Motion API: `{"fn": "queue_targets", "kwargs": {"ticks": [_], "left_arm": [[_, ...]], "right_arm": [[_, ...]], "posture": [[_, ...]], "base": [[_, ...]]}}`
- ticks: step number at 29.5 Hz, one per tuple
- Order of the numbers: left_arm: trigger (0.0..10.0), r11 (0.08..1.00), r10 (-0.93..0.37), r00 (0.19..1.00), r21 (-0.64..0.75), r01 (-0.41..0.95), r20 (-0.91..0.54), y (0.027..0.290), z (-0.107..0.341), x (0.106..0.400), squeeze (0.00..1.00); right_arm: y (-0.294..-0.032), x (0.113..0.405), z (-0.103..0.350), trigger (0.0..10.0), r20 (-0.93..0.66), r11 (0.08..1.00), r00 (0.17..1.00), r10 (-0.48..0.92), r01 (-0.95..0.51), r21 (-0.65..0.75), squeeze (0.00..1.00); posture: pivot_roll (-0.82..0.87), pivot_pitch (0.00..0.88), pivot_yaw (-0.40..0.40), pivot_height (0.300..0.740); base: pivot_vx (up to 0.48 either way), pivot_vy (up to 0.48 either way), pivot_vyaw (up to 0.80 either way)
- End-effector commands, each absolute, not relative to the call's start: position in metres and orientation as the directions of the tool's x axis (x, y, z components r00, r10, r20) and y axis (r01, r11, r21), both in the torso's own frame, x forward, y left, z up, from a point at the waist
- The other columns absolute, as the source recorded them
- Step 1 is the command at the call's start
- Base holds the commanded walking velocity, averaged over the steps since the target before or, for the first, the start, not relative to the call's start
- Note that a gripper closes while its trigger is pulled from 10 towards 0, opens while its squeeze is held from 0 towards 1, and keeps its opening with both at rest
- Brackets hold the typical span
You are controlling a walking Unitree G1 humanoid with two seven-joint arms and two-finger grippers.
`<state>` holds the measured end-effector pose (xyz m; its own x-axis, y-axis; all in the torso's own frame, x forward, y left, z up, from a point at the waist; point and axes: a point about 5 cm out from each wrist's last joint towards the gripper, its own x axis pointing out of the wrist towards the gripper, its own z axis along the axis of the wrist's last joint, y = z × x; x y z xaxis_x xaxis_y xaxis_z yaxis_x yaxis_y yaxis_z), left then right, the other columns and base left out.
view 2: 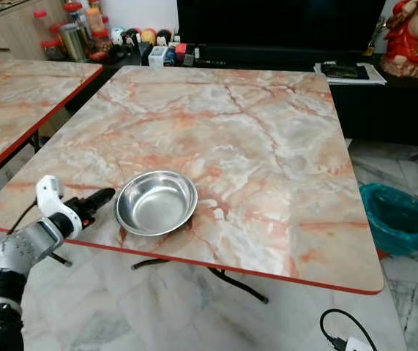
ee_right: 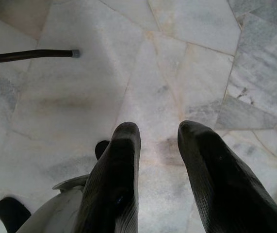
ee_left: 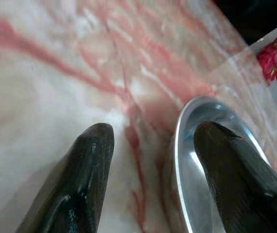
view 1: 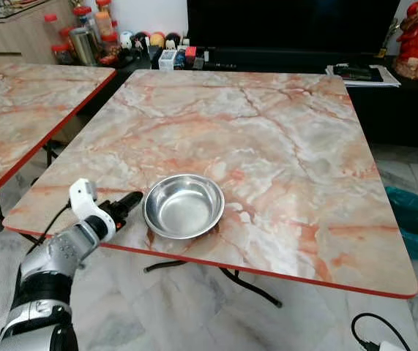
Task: Setting the table
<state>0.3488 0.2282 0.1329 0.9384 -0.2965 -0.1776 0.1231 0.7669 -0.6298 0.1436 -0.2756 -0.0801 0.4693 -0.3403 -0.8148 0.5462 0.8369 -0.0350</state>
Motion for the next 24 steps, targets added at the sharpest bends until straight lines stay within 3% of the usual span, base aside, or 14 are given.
{"fn": "queue_targets", "kwargs": {"ticks": [1,6,14,23,24], "left_arm": [[10.0,0.774,-0.282,0.946,-0.621,0.126,-0.16,0.235,0.138,0.346,0.0],[10.0,0.765,-0.299,0.948,-0.621,0.169,-0.11,0.235,0.147,0.344,0.0],[10.0,0.839,-0.382,0.921,-0.445,0.312,-0.075,0.248,0.156,0.316,0.0],[10.0,0.851,-0.503,0.841,-0.283,0.442,-0.2,0.263,0.148,0.277,0.0],[10.0,0.843,-0.537,0.801,-0.214,0.494,-0.265,0.266,0.146,0.267,0.0]], "right_arm": [[-0.276,0.14,-0.082,10.0,-0.821,0.833,0.459,-0.34,0.552,-0.036,0.0],[-0.275,0.14,-0.082,10.0,-0.821,0.834,0.46,-0.339,0.55,-0.036,0.0],[-0.275,0.139,-0.082,10.0,-0.82,0.831,0.459,-0.341,0.555,-0.034,0.0],[-0.275,0.139,-0.082,10.0,-0.821,0.833,0.459,-0.34,0.552,-0.036,0.0],[-0.275,0.139,-0.082,10.0,-0.821,0.834,0.459,-0.34,0.55,-0.037,0.0]], "posture": [[0.03,0.077,0.041,0.74],[0.02,0.071,0.043,0.74],[0.02,0.067,0.049,0.74],[0.03,0.075,0.043,0.74],[0.03,0.076,0.041,0.74]], "base": [[0.0,0.0,0.0],[0.0,0.0,0.0],[0.0,0.0,0.0],[0.0,0.0,0.0],[0.0,0.0,0.0]]}}
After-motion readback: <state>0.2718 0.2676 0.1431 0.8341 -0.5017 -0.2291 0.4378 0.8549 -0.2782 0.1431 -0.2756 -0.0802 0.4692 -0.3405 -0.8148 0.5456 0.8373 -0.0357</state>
